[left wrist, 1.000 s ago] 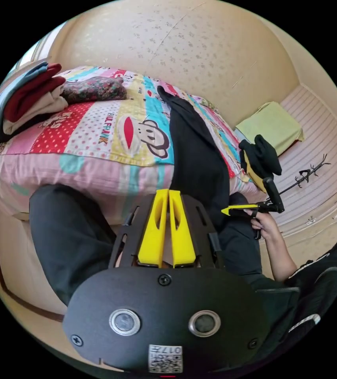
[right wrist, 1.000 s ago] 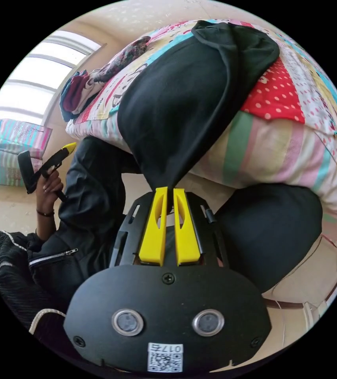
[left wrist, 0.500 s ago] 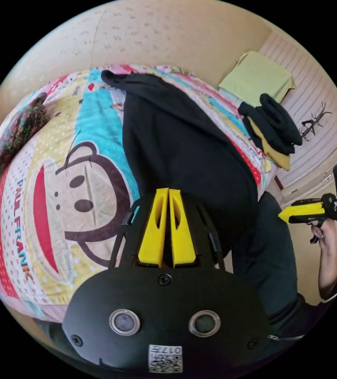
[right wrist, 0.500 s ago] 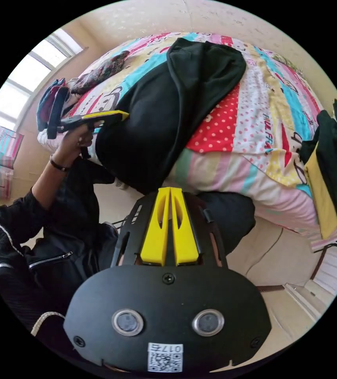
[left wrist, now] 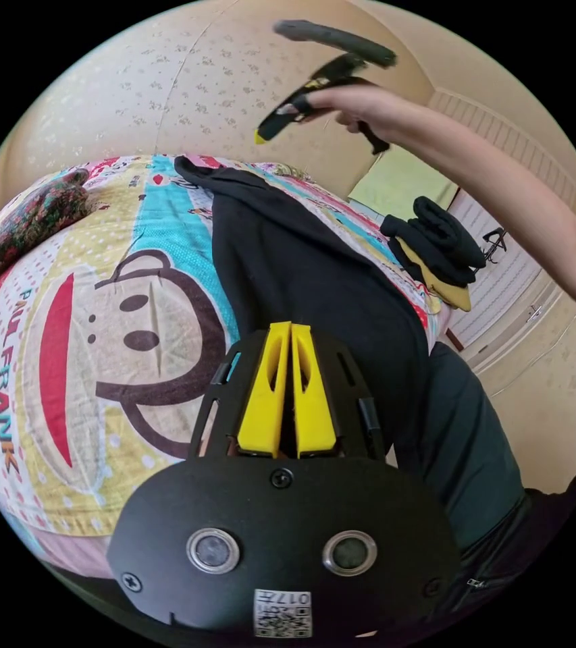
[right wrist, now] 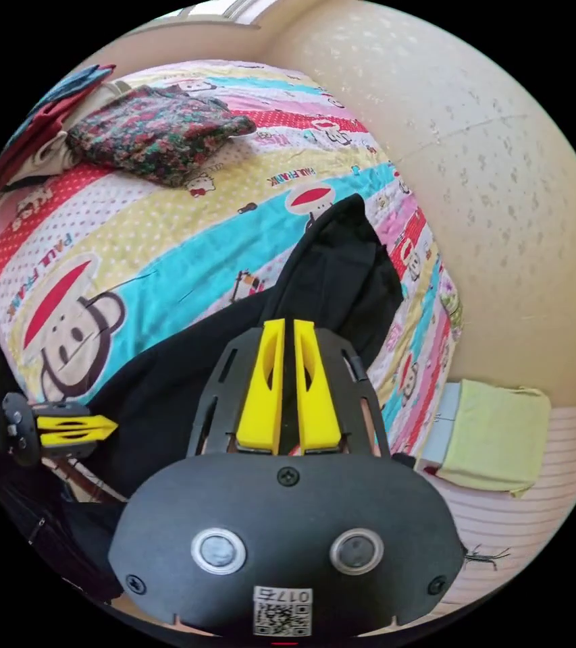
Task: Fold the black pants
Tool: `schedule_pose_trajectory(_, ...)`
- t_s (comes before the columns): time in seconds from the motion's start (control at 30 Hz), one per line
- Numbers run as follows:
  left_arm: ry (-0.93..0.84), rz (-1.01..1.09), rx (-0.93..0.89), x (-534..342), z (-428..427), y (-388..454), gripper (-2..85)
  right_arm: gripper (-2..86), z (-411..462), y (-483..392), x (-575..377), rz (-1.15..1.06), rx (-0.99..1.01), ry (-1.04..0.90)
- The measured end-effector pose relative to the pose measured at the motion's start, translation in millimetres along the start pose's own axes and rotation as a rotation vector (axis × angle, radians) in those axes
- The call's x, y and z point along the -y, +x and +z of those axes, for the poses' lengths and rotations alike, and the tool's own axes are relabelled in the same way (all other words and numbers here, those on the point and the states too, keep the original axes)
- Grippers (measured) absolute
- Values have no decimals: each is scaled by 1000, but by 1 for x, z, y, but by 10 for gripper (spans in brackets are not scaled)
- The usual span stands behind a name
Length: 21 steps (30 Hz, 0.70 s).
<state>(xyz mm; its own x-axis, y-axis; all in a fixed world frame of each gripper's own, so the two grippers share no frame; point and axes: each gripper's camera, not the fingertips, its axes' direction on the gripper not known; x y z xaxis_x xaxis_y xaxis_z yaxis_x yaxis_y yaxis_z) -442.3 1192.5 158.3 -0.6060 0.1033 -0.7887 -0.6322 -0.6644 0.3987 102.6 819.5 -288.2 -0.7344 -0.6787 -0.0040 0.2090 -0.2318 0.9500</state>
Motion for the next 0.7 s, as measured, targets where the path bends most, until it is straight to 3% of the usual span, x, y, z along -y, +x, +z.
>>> schedule_pose_trajectory(0.1,1,-14,-42,10,-13,-7,-6,38,41,-12,91,4,-45,-70)
schedule_pose_trajectory(0.3,-8,-84,-189,31,-37,-34,-6,33,131,-38,183,43,-214,-232)
schedule_pose_trajectory(0.47,-25,-164,-346,51,-53,-63,-6,50,171,-38,191,165,-113,-265)
schedule_pose_trajectory(0.7,-21,-164,-360,70,-75,-67,-6,79,176,-31,164,216,-54,-189)
